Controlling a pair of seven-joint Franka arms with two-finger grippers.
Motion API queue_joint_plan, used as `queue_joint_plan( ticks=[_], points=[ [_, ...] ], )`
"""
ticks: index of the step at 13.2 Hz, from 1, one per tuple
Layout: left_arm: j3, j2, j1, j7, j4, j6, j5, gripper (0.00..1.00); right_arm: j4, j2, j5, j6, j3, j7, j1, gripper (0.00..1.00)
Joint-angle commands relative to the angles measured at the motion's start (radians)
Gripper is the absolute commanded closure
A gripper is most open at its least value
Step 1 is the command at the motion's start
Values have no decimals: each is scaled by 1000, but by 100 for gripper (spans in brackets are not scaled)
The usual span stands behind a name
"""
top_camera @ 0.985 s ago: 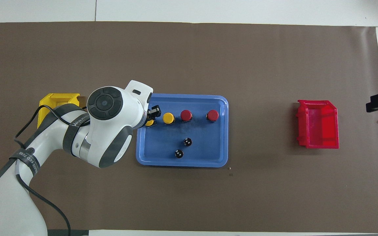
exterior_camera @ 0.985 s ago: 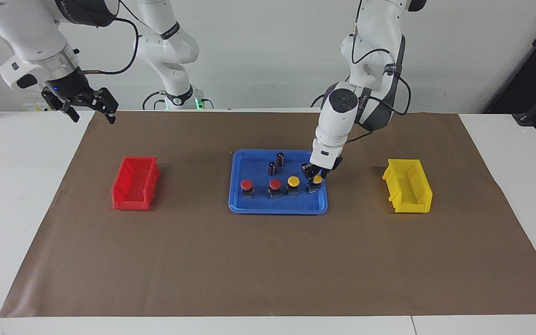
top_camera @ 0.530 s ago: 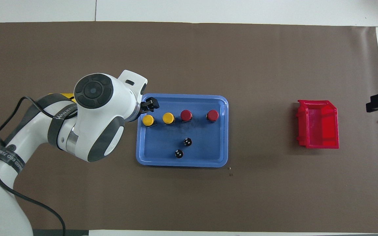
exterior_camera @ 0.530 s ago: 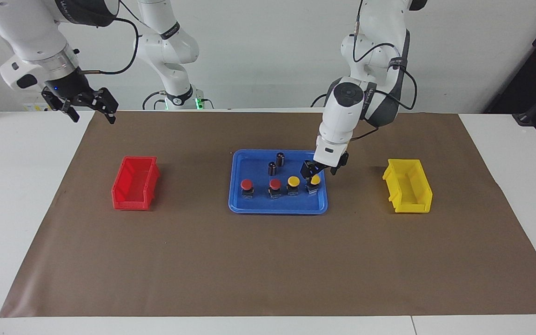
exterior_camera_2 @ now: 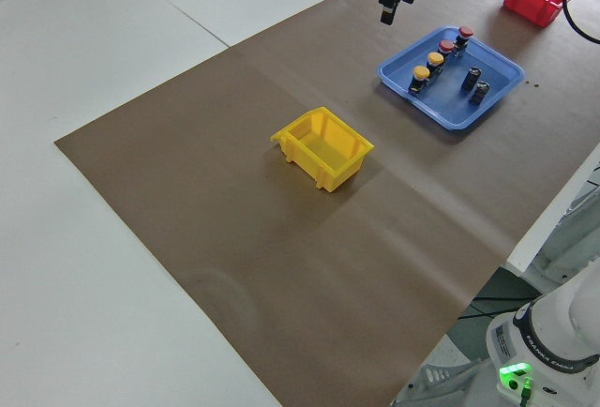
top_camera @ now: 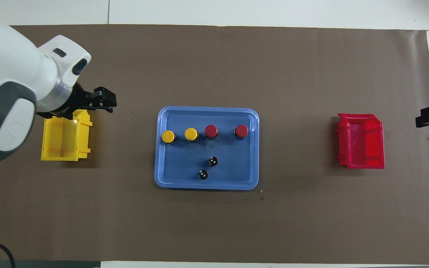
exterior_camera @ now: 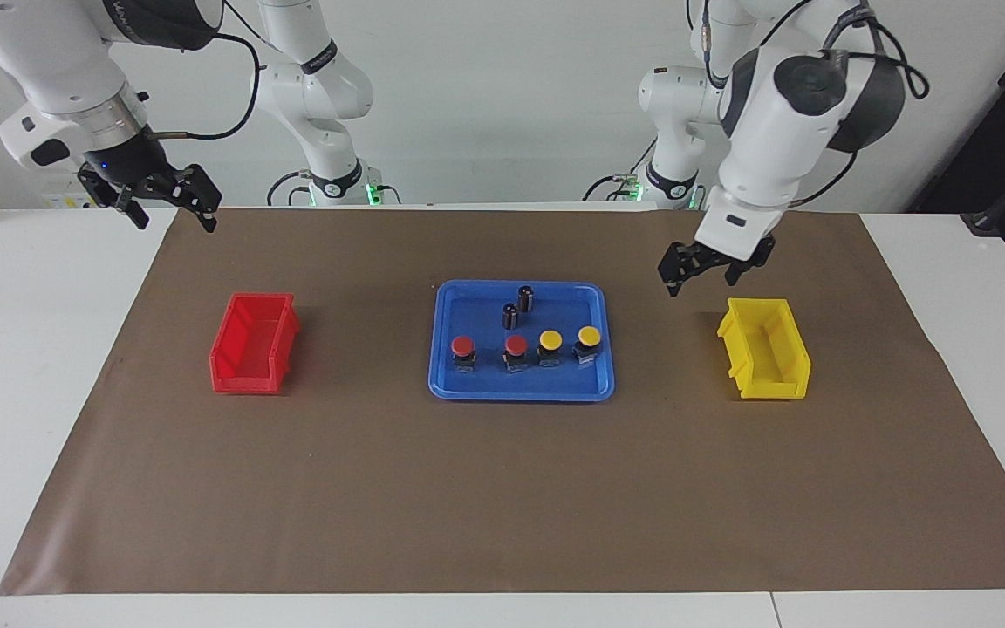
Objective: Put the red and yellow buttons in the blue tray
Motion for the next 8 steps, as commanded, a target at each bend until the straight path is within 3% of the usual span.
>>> queue_joint_plan(
  ticks=[1, 4, 8],
  points=[
    [-8, 1, 117, 208, 119, -178, 8, 0, -17, -16, 5, 1, 8, -21, -15, 0],
    [-9, 0, 215, 424, 150, -226, -35, 0, -17, -16, 5, 1, 8, -21, -17, 0],
    [-5, -2, 228, 452, 152, -203, -58, 0, -17, -18, 5, 1, 8, -18, -15, 0]
  ],
)
